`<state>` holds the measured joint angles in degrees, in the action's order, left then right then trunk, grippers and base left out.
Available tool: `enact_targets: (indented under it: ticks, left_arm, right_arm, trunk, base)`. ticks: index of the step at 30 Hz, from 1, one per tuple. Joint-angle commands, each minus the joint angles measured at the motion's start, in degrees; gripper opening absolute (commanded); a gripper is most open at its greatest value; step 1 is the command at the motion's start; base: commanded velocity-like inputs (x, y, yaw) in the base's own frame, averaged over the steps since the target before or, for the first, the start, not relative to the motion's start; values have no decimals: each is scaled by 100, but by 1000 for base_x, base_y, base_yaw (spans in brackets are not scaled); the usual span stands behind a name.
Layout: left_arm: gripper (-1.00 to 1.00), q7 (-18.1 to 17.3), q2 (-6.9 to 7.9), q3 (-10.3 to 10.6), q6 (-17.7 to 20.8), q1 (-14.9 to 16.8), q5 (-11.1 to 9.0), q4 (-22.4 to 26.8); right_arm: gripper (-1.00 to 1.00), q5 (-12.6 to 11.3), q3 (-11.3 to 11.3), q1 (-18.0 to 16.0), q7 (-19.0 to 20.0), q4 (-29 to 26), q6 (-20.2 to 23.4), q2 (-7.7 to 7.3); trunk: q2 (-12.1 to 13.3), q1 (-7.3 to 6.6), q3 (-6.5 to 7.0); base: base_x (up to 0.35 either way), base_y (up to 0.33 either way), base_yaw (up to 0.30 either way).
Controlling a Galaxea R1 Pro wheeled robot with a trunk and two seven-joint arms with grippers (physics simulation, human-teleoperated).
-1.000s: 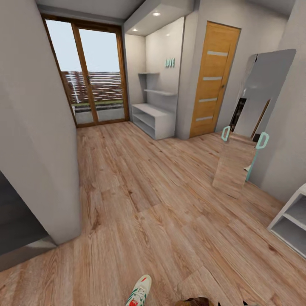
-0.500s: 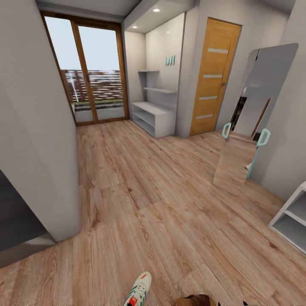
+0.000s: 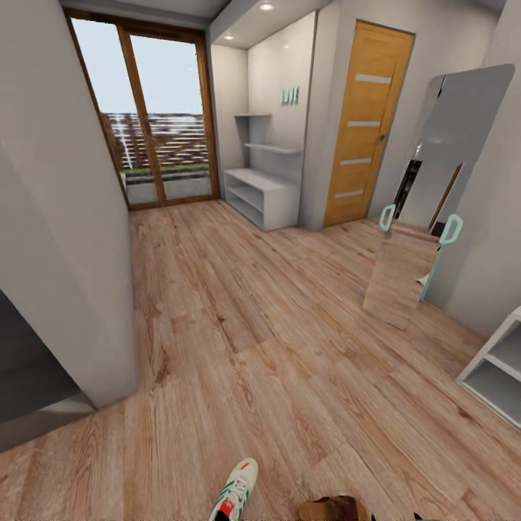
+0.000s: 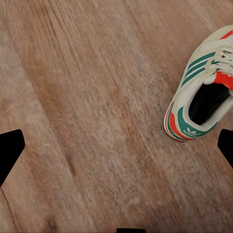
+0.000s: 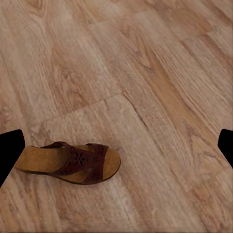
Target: Pick up the two gym shoes and the two sandals from the corridor floor and place them onto the hallstand (shoe rack) in the corridor, making sure they are on the rack and not on the floor. Arrange them so the two gym shoes are next to each other and the two sandals are next to each other.
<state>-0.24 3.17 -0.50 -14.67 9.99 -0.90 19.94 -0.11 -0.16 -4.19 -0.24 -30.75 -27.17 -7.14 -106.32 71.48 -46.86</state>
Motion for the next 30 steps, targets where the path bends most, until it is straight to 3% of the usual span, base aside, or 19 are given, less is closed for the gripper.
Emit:
enact_targets:
  ticks: [1,10,18,30]
  left_arm:
    - [100,-4,0,-7,-18,3,-7,4]
    - [100,-23,-3,8,-18,55,0,122]
    - [100,-34,10,15,-11,228,1,525]
    - [100,-50,4,1,39,677,-5,755]
  right_arm:
    - [100,2,-1,-3,-2,4,-17,0]
    - [100,10,-1,-10,-3,-106,-8,-7]
    - [100,23,-3,-121,-3,-687,110,-18]
    - [100,22,-10,-436,-4,-1693,929,-24]
  trunk:
    - [-2,-1,-10]
    - [-2,-1,-32]
    - [-2,-1,-35]
    - [-2,-1,-36]
  base:
    - [0,0,0]
    - [0,0,0]
    - [0,0,0]
    - [0,0,0]
